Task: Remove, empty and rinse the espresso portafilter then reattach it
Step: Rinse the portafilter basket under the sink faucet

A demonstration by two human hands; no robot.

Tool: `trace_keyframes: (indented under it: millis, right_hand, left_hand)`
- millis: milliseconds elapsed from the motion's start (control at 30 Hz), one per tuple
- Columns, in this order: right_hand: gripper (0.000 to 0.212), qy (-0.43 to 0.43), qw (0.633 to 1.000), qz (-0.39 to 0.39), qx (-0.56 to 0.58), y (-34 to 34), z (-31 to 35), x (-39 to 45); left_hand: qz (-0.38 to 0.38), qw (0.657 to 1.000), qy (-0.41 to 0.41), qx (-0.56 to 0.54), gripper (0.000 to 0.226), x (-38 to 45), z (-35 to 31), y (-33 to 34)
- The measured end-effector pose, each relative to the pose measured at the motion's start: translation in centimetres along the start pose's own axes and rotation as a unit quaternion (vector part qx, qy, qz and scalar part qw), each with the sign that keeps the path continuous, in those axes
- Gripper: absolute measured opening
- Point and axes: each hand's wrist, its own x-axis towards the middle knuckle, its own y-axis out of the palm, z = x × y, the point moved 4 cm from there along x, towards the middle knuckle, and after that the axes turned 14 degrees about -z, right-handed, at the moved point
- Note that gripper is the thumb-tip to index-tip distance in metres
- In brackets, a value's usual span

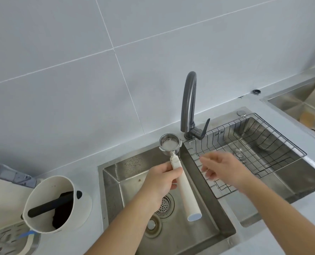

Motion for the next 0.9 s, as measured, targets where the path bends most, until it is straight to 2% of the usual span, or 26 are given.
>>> trace_keyframes:
  millis: [67,167,267,333,433,600,900]
  right_hand:
    - [0.018,-0.053,0.993,-0.066,-0.083,-1.3,0.8,2.9]
    - [0.034,-0.12,0.972,-0.144,-0.14,-2.3,2.1,7.5]
    - [0.048,-0.145,0.96,-0.17,-0.166,-2.2,2.8,11.5]
    - [0.053,-0.167,0.943,-0.17,-0.231,-1.8,3.1,13.6]
    - [0.049,-0.157,0.936,-0.154,-0.276,-1.1,3.0,15.6]
    - [0.026,-0.155,0.932,-0.188,-0.269,-1.1,2.7,17.4]
    - [0.02,-0.151,0.941,-0.204,-0.224,-1.4,1.9,17.3]
  left_hand:
    - [0.007,1.0,-0.01,-0.007,0.014,0.3,0.4,0.1]
    - [0.009,1.0,-0.022,-0.02,0.008,0.3,0.8,0.0]
    - [0.017,0.999,-0.034,-0.022,0.008,0.2,1.0,0.0]
    - [0.022,0.999,-0.043,-0.023,0.01,0.1,1.1,0.0]
    - [0.027,0.999,-0.045,-0.014,0.012,0.2,1.2,0.1]
    - [0.044,0.998,-0.036,-0.01,0.014,0.3,1.1,0.4]
    - [0.078,0.996,-0.032,-0.014,0.012,0.5,0.8,1.0]
